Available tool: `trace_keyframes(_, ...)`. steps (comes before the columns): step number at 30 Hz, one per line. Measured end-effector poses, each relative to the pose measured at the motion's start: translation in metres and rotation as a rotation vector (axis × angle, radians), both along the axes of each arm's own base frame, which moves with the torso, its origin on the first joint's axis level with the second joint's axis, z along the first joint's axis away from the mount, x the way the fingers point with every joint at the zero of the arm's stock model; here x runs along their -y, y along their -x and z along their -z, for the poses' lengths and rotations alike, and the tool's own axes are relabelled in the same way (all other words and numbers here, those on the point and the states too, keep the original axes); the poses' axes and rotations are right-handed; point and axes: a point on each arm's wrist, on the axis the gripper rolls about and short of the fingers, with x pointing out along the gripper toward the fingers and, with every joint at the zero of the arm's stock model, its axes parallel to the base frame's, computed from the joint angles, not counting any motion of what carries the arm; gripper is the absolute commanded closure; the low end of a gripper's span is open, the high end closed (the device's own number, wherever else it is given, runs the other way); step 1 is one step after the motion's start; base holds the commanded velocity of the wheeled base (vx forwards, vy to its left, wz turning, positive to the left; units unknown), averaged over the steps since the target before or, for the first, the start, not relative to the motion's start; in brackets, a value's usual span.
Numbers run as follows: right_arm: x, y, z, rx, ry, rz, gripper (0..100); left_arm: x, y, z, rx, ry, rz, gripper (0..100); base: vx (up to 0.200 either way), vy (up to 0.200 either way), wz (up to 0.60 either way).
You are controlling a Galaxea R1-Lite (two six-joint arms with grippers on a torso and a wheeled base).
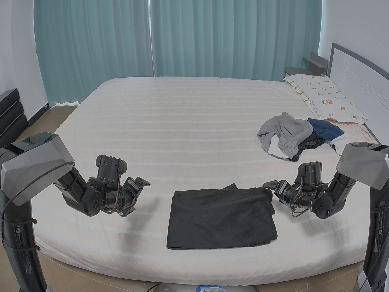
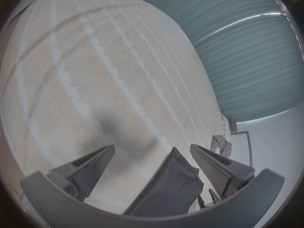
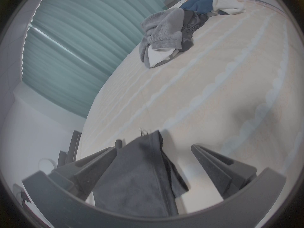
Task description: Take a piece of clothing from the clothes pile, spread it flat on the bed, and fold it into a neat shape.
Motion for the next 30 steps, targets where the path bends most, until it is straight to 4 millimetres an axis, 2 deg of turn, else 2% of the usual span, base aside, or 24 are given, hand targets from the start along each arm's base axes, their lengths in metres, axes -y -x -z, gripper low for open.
trace_keyframes(11, -0.006, 0.041, -0.005, -0.035, 0.08, -0.203, 0, 0.0, 0.0, 0.0, 0.0, 0.0, 0.0, 0, -0.2, 0.0, 0.0)
trace_keyframes(20, -0.011, 0.051, -0.002, -0.049, 0.115, -0.252, 0, 0.002, 0.001, 0.002, -0.004, -0.004, 0.005, 0, 0.0, 0.0, 0.0)
trace_keyframes(21, -0.011, 0.052, -0.002, -0.049, 0.115, -0.254, 100, 0.002, 0.001, 0.002, -0.004, -0.004, 0.005, 0, 0.0, 0.0, 0.0)
trace_keyframes(30, -0.016, 0.05, 0.006, -0.061, 0.122, -0.262, 100, 0.002, 0.001, 0.002, -0.005, -0.008, 0.003, 0, 0.0, 0.0, 0.0)
